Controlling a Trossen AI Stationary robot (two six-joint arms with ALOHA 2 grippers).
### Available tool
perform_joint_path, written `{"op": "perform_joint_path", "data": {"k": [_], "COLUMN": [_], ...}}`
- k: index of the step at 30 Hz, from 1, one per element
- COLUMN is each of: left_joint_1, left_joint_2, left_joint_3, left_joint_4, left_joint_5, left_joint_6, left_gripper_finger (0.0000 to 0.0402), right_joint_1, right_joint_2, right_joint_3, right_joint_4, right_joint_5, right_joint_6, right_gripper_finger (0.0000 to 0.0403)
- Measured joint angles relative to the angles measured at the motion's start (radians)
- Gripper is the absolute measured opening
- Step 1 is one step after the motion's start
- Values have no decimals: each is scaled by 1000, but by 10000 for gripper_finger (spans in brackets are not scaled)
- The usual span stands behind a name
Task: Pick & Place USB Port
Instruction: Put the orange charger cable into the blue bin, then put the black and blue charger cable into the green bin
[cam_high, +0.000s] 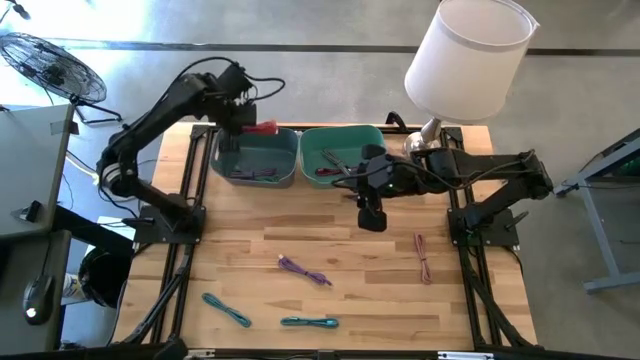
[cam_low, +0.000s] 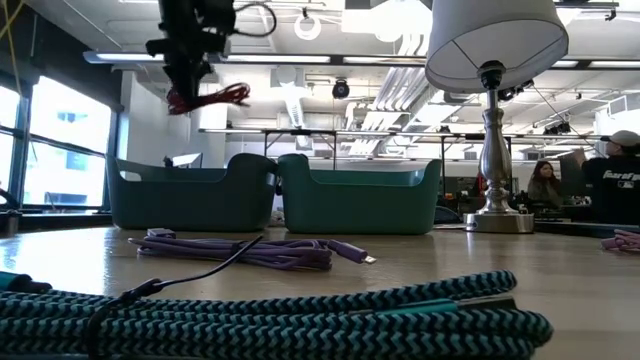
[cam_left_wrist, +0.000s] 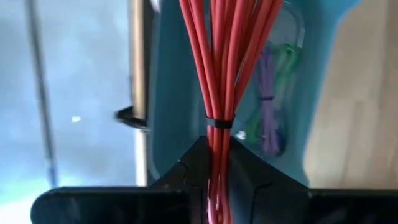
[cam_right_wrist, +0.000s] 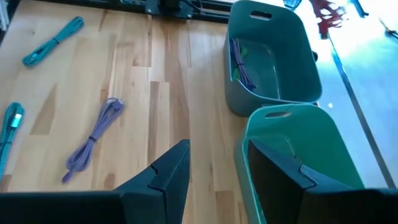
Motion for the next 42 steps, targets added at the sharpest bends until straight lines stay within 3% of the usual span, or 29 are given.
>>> {"op": "perform_joint_path", "data": {"k": [8, 24, 26, 31, 33, 35, 42], "left_joint_1": [9, 9, 9, -47, -105, -180, -494], "left_joint_2": [4, 3, 3, -26, -55, -87, -152], "left_joint_3": [-133, -171, -171, -172, -172, -172, -172], "left_joint_4": [6, 0, -38, -201, -218, -207, -208], "left_joint_5": [13, 170, 242, 619, 689, 678, 429], "left_joint_6": [38, -15, -29, 35, 44, 2, -339], "left_gripper_finger": [29, 122, 125, 126, 126, 126, 126], "right_joint_1": [-40, -66, -61, -40, -33, -25, 6], "right_joint_2": [-1, -3, -3, -3, -3, -3, -3], "right_joint_3": [0, 0, 0, 0, 0, 0, 0], "right_joint_4": [-18, -43, -50, -50, -50, -51, -47], "right_joint_5": [-12, -76, -81, -84, -84, -84, -83], "right_joint_6": [4, 3, 5, 9, 21, 24, 34], "right_gripper_finger": [153, 154, 154, 153, 153, 153, 153]}}
